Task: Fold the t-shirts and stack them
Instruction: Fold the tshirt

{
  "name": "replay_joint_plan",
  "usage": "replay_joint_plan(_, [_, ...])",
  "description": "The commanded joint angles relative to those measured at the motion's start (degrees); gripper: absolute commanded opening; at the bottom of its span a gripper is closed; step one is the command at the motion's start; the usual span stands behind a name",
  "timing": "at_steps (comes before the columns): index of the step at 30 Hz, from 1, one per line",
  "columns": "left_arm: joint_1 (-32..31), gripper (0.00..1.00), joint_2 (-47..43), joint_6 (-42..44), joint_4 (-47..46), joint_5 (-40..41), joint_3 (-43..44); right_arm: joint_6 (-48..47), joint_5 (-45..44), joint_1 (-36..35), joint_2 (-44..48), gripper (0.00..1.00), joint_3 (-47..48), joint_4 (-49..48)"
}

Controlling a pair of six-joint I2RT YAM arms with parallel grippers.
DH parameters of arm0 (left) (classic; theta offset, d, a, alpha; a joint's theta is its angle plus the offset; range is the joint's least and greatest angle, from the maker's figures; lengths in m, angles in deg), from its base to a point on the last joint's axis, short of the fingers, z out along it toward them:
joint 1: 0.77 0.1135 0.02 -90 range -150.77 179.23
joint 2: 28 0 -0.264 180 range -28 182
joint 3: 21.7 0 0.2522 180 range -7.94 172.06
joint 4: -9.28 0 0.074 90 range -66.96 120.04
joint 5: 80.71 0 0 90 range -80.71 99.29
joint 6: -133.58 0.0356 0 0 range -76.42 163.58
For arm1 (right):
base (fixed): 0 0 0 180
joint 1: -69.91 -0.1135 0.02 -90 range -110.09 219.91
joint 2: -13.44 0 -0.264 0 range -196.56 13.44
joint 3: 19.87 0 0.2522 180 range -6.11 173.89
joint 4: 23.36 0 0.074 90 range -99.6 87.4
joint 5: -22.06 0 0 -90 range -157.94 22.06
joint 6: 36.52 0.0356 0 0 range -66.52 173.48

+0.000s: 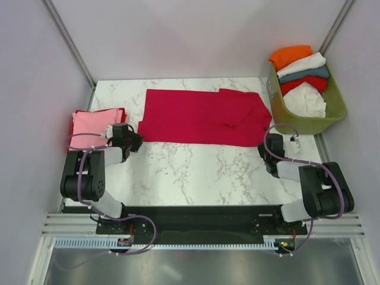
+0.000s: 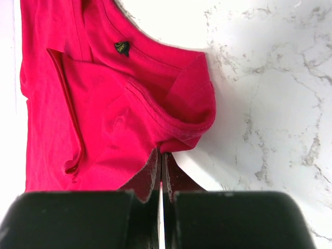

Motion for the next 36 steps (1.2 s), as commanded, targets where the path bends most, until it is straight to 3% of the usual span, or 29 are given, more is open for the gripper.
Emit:
replay_joint_plan(1, [-0.6, 0.43, 2.2, -2.0, -1.2, 2.3, 2.0, -0.5, 0.1, -0.2, 1.7, 0.00, -0.4, -0.7])
replay_joint_plan(7, [-1.0, 0.32, 5.4, -3.0, -1.3, 2.5, 3.2, -0.7, 0.0, -0.4, 2.4, 0.00, 0.1, -0.3])
replay_joint_plan(10, [-1.2, 0.14, 5.8, -3.0, -1.1, 2.8, 3.7, -0.6, -0.1, -0.4, 3.1, 0.00, 0.2, 0.3])
replay_joint_plan(11, [-1.2, 0.02, 5.8, -3.0, -1.1, 2.8, 3.7, -0.6, -0.3, -0.4, 3.4, 0.00, 0.5, 0.6])
replay_joint_plan(22, [-1.2, 0.02, -3.1, -0.2, 6.3, 2.9, 4.8, -3.2, -3.0, -0.4, 8.6, 0.00, 4.2, 11.0])
replay_joint_plan(36, [-1.0, 0.02, -20.3, 2.9, 10.9, 1.7, -9.0, -2.8, -3.4, -0.5, 29.4, 0.00, -5.1, 23.6])
